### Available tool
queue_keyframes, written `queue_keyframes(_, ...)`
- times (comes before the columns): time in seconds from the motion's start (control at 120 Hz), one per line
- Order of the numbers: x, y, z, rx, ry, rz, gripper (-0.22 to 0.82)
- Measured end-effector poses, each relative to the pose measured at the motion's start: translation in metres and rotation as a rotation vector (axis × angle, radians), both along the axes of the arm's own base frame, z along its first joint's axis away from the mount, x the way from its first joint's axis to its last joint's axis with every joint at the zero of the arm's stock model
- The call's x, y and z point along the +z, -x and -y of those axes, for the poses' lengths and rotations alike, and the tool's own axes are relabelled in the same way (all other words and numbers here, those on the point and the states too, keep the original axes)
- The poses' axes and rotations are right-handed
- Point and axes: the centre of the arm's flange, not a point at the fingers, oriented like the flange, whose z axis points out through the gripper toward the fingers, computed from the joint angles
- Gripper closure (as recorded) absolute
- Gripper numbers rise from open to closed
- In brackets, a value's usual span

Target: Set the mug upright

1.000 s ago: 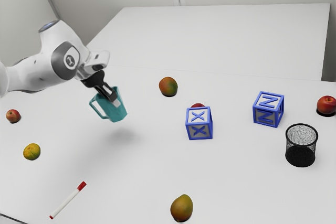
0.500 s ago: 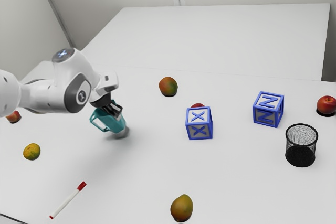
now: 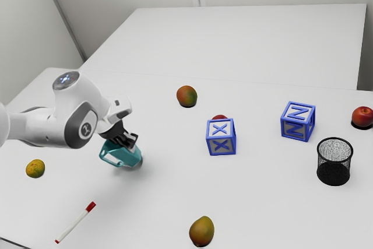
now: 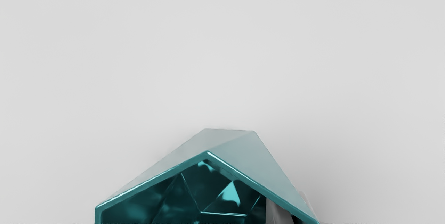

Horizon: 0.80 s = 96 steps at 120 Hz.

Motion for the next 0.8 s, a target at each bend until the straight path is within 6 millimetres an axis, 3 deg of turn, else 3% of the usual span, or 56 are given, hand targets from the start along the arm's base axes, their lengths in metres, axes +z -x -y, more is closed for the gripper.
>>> queue_keyframes(0.092,0.0,0.0,0.003,0.019,0.005,0.0,0.76)
queue_keyframes(0.317,0.0,0.0,0.006,0.056,0.014,0.0,0.3)
queue_keyframes(0.558,0.008,-0.003,0.008,0.078,0.02,0.016,0.1)
queue_keyframes(0.608,0.028,-0.009,0.009,0.074,0.018,0.046,0.08)
queue_keyframes(0.8,0.172,-0.062,0.017,0.026,-0.023,0.157,0.03)
